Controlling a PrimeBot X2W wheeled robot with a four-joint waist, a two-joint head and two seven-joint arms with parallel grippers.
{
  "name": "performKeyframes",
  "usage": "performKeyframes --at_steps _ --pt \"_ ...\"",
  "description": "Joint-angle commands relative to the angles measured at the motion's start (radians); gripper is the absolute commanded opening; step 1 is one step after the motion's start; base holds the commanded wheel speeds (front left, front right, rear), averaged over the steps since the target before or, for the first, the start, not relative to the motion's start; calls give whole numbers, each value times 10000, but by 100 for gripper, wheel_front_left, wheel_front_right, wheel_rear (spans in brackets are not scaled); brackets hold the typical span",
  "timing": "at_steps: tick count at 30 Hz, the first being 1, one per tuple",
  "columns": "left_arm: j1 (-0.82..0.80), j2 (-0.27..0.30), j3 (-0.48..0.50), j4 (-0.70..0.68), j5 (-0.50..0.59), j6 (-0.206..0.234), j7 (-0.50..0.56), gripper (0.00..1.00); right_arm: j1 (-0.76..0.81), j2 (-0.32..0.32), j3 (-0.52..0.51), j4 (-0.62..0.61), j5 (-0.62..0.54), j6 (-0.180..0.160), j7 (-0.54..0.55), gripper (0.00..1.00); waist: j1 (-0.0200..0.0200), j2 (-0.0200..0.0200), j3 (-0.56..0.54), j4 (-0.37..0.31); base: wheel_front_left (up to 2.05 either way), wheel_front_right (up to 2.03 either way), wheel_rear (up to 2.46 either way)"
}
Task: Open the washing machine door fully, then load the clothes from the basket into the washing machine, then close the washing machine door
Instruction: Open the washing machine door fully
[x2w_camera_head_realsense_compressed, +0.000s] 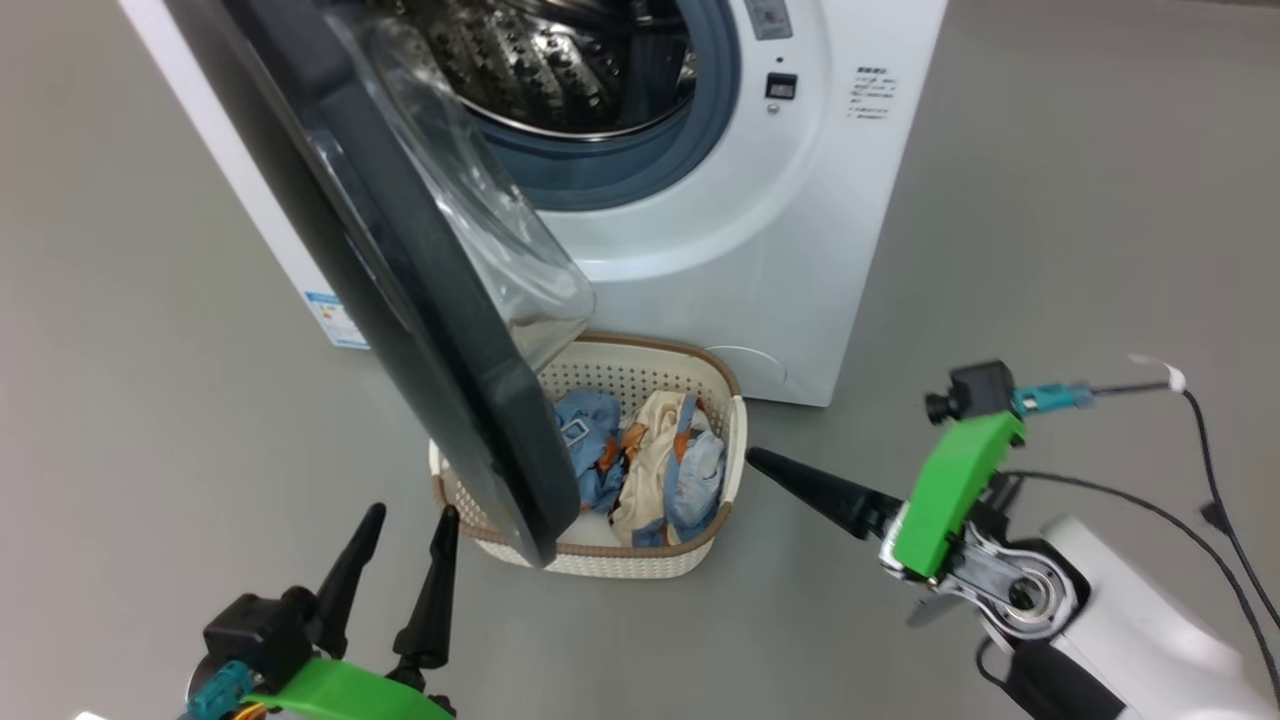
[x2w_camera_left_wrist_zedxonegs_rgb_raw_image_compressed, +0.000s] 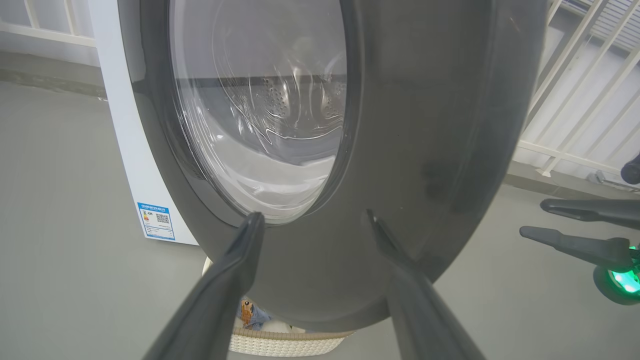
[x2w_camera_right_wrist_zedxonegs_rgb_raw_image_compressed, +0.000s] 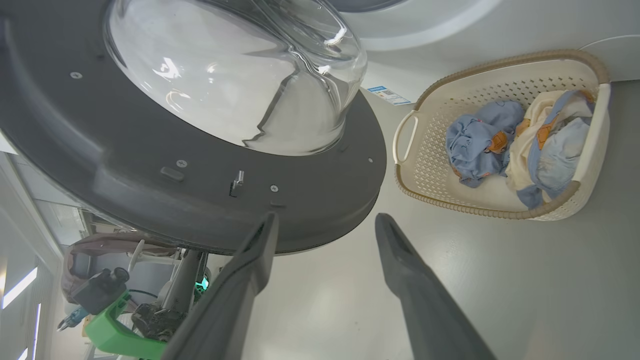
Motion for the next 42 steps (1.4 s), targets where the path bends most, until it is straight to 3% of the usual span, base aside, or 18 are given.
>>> performKeyframes --at_steps 1,25,32,42 --pt "-84 210 424 -208 80 -17 -65 100 236 -118 -5 -221 95 29 -174 100 0 -1 -127 -168 0 0 0" --pt "633 228 1456 -242 246 -17 -65 100 2633 -1934 488 -230 -963 29 -3439 100 0 -1 -328 -1069 0 0 0" --pt "683 200 1542 -218 275 -17 -65 100 2894 -2243 703 -2 -1134 29 -4313 100 0 -1 -393 -1104 0 0 0" --pt "718 166 1614 -213 294 -17 -65 100 2806 -2405 1146 287 -2407 29 -6147 100 0 -1 -391 -1171 0 0 0"
